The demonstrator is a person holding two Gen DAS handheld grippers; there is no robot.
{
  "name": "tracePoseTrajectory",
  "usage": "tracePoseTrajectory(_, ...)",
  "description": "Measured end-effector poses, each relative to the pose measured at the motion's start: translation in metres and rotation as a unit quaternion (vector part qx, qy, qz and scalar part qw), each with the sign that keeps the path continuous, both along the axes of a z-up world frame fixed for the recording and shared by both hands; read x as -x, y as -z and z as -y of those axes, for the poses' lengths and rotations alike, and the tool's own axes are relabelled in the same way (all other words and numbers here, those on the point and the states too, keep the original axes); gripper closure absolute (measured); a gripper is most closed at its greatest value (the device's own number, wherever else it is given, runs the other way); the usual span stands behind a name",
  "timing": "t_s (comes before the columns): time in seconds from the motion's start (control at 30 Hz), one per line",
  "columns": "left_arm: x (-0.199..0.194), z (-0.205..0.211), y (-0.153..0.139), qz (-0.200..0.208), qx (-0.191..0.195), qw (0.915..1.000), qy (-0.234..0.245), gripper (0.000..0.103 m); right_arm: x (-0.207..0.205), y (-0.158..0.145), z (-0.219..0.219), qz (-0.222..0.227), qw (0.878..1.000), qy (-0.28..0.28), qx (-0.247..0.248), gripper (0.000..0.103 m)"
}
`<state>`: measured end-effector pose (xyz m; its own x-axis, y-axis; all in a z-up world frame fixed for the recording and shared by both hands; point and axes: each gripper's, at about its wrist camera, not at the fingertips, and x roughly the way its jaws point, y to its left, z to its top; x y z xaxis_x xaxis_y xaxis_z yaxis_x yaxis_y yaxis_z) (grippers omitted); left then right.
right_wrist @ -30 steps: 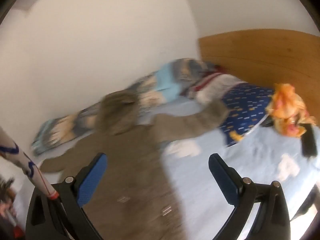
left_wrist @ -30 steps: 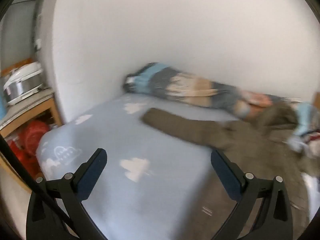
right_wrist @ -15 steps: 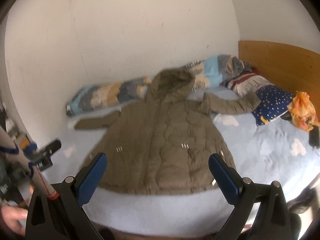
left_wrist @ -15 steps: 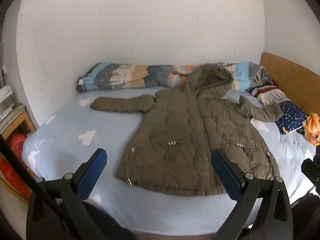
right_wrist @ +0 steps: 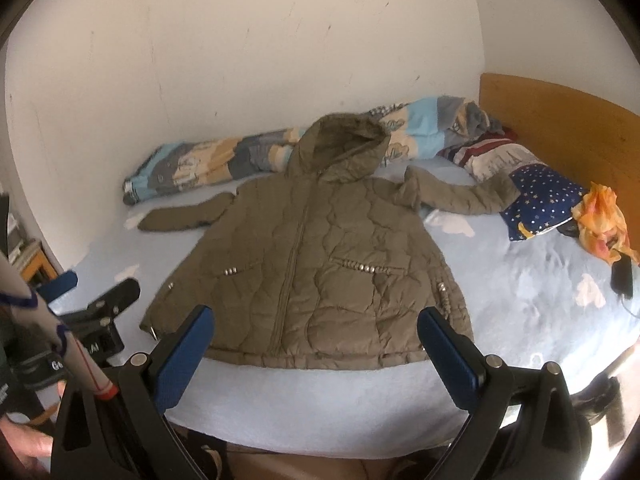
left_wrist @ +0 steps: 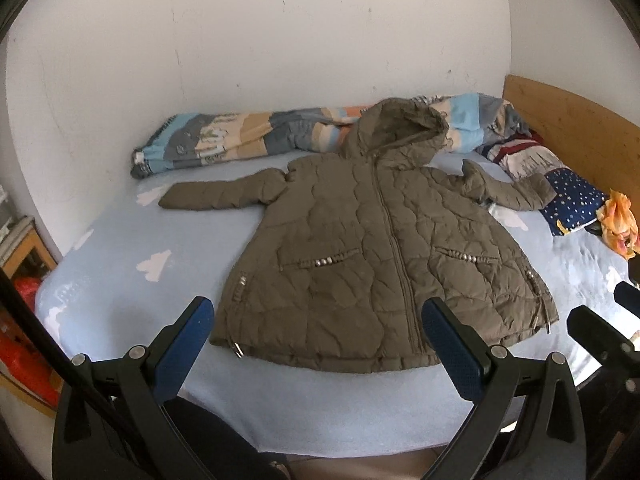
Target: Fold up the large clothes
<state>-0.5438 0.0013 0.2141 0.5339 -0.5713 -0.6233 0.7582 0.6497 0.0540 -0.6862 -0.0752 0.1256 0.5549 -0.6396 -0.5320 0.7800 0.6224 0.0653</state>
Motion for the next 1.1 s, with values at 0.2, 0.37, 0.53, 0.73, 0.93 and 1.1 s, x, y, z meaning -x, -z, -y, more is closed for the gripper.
tracePoseTrajectory(0.2, -0.007, 0.005, 0.019, -0.013, -0.015, 0.9998, 0.002, 0.000, -0.008, 0.017, 0.010, -0.034, 0.999, 0.008, -0.014, 0.000)
tracePoseTrajectory(0.37, -0.010, 0.003, 0.023, -0.015, -0.017, 0.9997, -0.005, 0.000, -0.011, 0.022, 0.013, -0.041, 0.999, 0.006, -0.019, 0.000)
tracePoseTrajectory(0.53, -0.009, 0.003, 0.025, -0.018, -0.019, 0.9997, -0.003, 0.000, -0.013, 0.025, 0.011, -0.046, 0.999, 0.005, -0.014, 0.000)
tracePoseTrajectory(0.73, -0.008, 0.005, 0.028, -0.021, -0.025, 0.9995, 0.000, 0.000, -0.011, 0.030, 0.013, -0.049, 0.999, 0.008, -0.021, 0.000)
tracePoseTrajectory(0.93, -0.009, 0.005, 0.031, -0.023, -0.026, 0.9994, -0.001, 0.000, -0.011, 0.034, 0.014, -0.054, 0.998, 0.005, -0.024, 0.000)
tracePoseTrajectory(1.1, -0.009, 0.005, 0.034, -0.026, -0.028, 0.9993, -0.004, 0.000, -0.014, 0.036, 0.014, -0.059, 0.998, 0.002, -0.026, 0.000)
